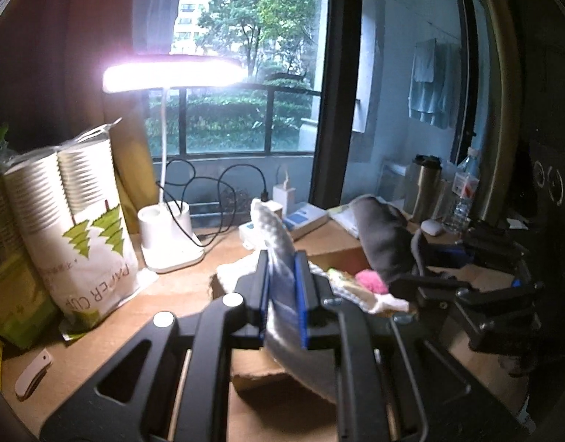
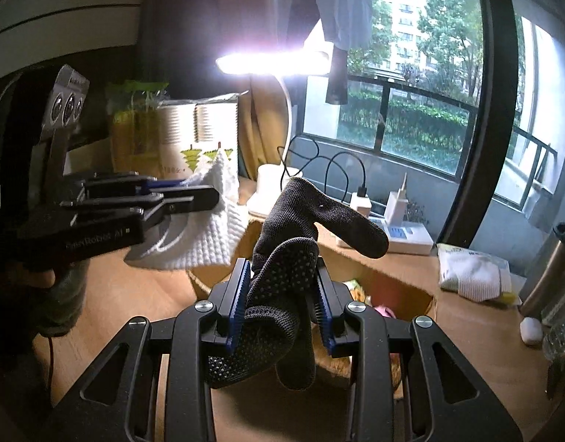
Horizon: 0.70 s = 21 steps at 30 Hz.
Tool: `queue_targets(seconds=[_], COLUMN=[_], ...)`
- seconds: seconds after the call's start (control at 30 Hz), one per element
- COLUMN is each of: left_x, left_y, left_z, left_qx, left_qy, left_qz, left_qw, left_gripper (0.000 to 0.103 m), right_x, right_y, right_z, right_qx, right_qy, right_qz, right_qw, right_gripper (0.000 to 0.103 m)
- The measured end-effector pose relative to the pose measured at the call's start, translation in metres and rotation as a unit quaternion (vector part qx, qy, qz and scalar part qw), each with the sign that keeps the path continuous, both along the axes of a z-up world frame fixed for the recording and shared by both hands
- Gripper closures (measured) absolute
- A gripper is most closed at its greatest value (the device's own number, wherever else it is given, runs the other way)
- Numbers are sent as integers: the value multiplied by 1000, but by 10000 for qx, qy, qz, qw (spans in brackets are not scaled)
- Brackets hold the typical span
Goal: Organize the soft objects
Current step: 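Carry the glove and waffle cloth over the cardboard box with both grippers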
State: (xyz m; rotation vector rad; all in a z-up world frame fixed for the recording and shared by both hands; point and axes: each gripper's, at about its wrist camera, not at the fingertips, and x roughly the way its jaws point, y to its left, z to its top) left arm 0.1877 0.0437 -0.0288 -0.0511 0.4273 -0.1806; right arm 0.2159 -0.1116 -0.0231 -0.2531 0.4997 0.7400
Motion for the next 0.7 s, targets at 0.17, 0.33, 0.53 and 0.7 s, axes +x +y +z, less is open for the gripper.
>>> queue_targets(seconds=[0.17, 0.33, 0.53, 0.7], left_x=[16, 35, 53, 57], left_y=[3, 8, 13, 9], left_z=[-8, -26, -50, -59], left_qx=[-175, -305, -414, -339], left_qy=[-11, 260, 697, 949], left_qz=[122, 217, 234, 249], left_qw=[9998, 9990, 9964, 9946], left_gripper=[91, 91, 91, 89], right_x=[22, 48, 80, 83], right_y=[4, 11, 16, 23], right_z=[-3, -16, -41, -51], right_qx=[159, 276, 448, 360], right_qy=[130, 389, 848, 912], right_qz=[-48, -74, -259, -251], right_qw=[9998, 9988, 9951, 9949], right_gripper=[68, 68, 68, 68])
